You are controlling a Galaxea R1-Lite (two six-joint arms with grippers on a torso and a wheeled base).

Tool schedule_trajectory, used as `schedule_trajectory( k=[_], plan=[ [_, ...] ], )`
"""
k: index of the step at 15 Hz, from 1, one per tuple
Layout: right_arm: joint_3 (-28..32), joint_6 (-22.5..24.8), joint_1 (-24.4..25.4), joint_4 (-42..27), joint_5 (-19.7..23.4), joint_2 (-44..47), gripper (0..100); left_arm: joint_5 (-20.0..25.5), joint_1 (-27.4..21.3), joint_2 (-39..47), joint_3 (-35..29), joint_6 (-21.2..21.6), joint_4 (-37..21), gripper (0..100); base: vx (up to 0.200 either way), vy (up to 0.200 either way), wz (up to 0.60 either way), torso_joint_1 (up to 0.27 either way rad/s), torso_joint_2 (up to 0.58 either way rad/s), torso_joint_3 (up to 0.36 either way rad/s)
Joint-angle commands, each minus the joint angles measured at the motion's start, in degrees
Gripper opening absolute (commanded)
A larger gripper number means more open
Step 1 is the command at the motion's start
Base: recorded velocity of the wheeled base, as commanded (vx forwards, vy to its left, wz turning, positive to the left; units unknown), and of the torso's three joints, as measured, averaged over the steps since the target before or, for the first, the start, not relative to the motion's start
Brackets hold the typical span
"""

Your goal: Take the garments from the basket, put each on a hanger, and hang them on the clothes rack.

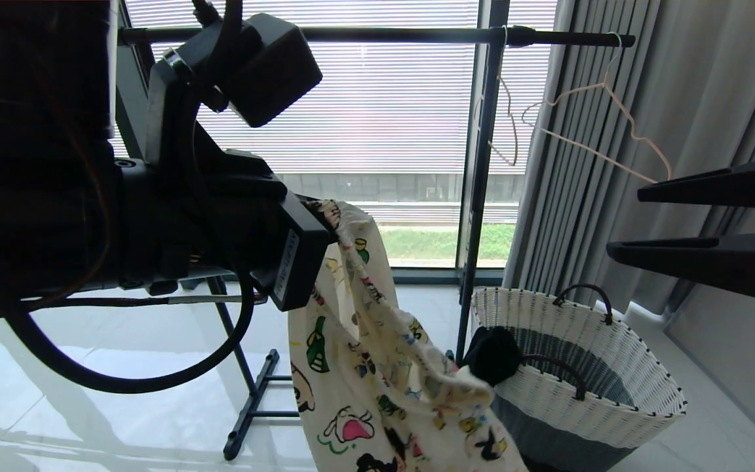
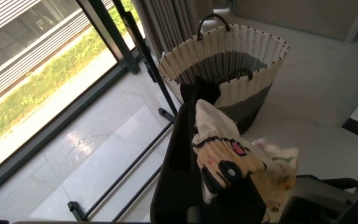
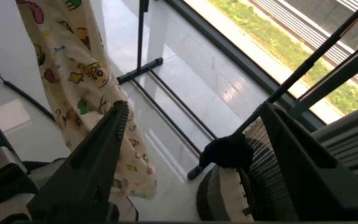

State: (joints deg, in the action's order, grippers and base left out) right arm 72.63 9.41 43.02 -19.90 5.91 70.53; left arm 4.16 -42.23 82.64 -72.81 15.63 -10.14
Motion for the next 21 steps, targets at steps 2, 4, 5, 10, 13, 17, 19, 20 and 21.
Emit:
schedule_trajectory(
  k=[2, 4, 5, 10, 13, 17, 19, 20, 21],
  plan=[
    [-1.09, 0.08, 0.05, -0.06, -0.02, -0.66, 100, -2.22, 0.13, 1.38, -0.05, 0.1, 0.04, 0, 0.0, 0.0, 0.0, 0.0, 0.0, 0.0],
    [-3.37, 0.08, -0.75, -1.29, -3.36, -1.8, 100, -5.65, 1.18, 1.65, 0.22, 2.13, 0.04, 0, 0.0, 0.0, 0.0, 0.0, 0.0, 0.0],
    [-4.87, 0.08, -1.8, -2.52, -9.34, -2.33, 100, -6.71, 2.77, 1.38, 0.83, 3.44, 0.04, 0, 0.0, 0.0, 0.0, 0.0, 0.0, 0.0],
    [-14.71, -0.01, -14.98, -2.52, -21.82, -9.01, 100, -6.27, 20.17, -6.53, 10.5, 4.59, -0.32, 0, 0.0, 0.0, 0.0, 0.0, 0.0, 0.0],
    [-21.65, 1.93, -21.84, -2.52, -22.61, -14.64, 100, -4.07, 31.77, -10.04, 15.07, 4.41, -0.32, 0, 0.0, 0.0, 0.0, 0.0, 0.0, 0.0],
    [-28.69, 6.5, -27.64, -0.67, -23.31, -18.42, 100, -4.07, 38.1, -11.62, 21.31, 3.8, 0.04, 0, 0.0, 0.0, 0.0, 0.0, 0.0, 0.0],
    [-31.06, 6.41, -27.64, 3.64, -23.31, -18.33, 100, -4.16, 38.1, -11.8, 24.39, 3.8, 3.2, 0, 0.0, 0.0, 0.0, 0.0, 0.0, 0.0],
    [-31.5, 6.23, -28.08, 4.78, -23.14, -18.24, 100, -4.24, 38.1, -11.71, 25.79, 3.8, 6.1, 0, 0.0, 0.0, 0.0, 0.0, 0.0, 0.0],
    [-31.41, 5.79, -28.78, 4.78, -22.88, -18.24, 100, -4.16, 38.1, -11.71, 27.46, 3.8, 9.35, 0, 0.0, 0.0, 0.0, 0.0, 0.0, 0.0]
  ],
)
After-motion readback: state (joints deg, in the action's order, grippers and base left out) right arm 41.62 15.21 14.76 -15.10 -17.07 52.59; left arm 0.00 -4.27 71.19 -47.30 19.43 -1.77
